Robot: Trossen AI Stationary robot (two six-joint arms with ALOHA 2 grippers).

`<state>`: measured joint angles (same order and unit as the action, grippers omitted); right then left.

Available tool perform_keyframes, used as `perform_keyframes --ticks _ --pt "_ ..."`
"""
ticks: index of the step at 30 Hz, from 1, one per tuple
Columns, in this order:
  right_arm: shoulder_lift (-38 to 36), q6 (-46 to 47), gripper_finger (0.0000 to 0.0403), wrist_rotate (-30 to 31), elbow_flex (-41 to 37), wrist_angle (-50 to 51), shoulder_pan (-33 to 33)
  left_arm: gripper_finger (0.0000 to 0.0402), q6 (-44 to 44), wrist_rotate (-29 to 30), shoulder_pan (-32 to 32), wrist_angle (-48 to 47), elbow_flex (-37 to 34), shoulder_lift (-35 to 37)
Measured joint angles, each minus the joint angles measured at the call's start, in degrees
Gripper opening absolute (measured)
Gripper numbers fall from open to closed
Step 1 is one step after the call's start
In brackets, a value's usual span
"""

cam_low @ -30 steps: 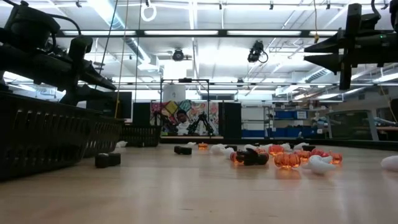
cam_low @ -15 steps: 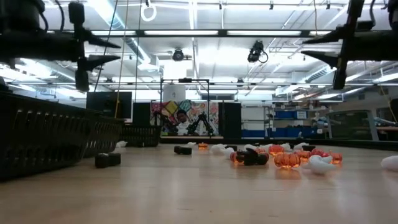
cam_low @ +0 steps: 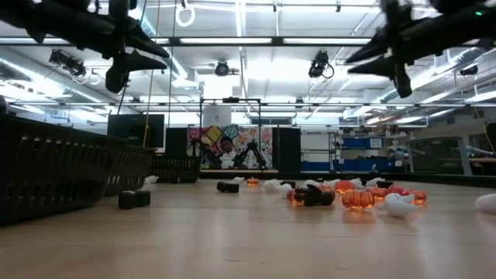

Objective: Sort Halloween decoration
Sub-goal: Put the orange pumpkin toy into the top black bin

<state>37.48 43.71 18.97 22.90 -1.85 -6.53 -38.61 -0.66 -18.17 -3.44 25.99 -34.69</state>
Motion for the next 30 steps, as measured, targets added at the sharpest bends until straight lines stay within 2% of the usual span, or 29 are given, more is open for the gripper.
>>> perform_keyframes --ticks 7,13,17,22,26,30 --pt "20.06 -6.76 0.0093 -9.25 16.6 23.17 -3.4 0.0114 4.2 -3.55 -2.03 -9.82 6.27 -7.75" --pt "34.76 -8.9 0.01 -15.54 27.9 35.0 -7.4 0.013 11.09 -3.78 -0.8 -19.51 12.29 -14.04" --pt "41.99 -12.64 0.0121 -18.06 33.81 37.12 -8.81 0.016 14.57 -3.72 -0.35 -25.42 16.57 -17.38" --pt "47.84 -16.04 0.0173 -21.11 38.01 37.44 -10.57 0.019 16.64 -3.57 -0.35 -28.73 19.02 -18.22" --pt "50.99 -20.71 0.0217 -23.19 39.96 36.29 -10.34 0.0198 17.32 -3.55 0.5 -29.84 19.98 -18.17" --pt "54.05 -25.15 0.0242 -24.26 41.61 31.95 -8.9 0.0199 18.53 -3.57 1.99 -29.97 19.98 -18.19"
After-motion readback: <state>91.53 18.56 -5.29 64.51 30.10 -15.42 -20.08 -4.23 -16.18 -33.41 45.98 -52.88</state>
